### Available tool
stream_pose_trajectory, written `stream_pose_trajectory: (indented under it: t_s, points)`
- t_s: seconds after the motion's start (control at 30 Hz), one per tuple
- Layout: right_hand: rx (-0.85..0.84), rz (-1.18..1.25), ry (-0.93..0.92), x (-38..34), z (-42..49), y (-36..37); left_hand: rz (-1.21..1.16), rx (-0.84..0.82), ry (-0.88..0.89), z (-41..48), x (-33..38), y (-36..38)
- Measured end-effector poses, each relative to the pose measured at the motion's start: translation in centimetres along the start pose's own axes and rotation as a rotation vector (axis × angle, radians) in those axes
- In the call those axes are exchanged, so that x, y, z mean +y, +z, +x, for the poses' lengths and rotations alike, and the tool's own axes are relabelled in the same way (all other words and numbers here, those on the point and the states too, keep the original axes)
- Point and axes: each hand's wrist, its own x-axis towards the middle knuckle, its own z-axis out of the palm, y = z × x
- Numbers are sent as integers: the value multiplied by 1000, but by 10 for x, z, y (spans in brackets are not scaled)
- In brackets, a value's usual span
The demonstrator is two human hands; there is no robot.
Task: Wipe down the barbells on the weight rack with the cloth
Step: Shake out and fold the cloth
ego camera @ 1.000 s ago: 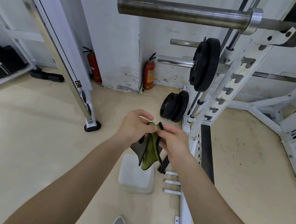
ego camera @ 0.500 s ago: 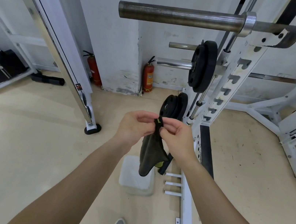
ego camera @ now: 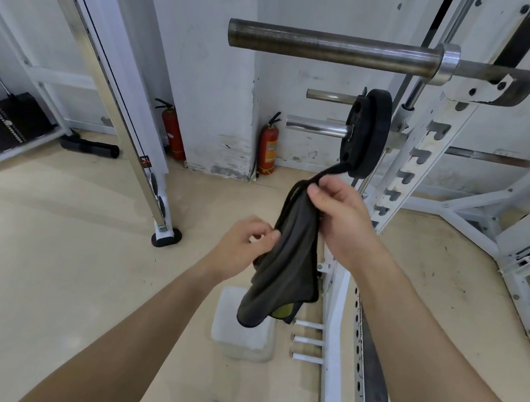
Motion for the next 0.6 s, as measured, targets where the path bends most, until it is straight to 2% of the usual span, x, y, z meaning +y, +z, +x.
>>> stream_pose_trajectory:
  t_s: [0.13, 0.23, 0.3, 0.4, 0.47, 0.53, 0.6]
  points:
    - [-96, 155, -9, -32, 6, 0, 302, -32, -88, -15, -37, 16]
    - [-96, 168, -38, -45, 8, -9, 306, 111, -95, -25, -45, 11]
    - [-5, 145, -14, -42, 12, -22, 220, 231, -61, -27, -43, -3]
    - [252, 151, 28, -26, 21, -49, 146, 311, -60, -27, -27, -36]
    - [366, -10, 46, -14, 21, -65, 148, 310, -44, -26, -16, -60]
    - [402, -210, 76, 0, 19, -78, 232, 295, 13, -21, -6, -82]
    - [393, -296, 86, 7, 16, -85, 385, 267, 106, -14, 5, -101]
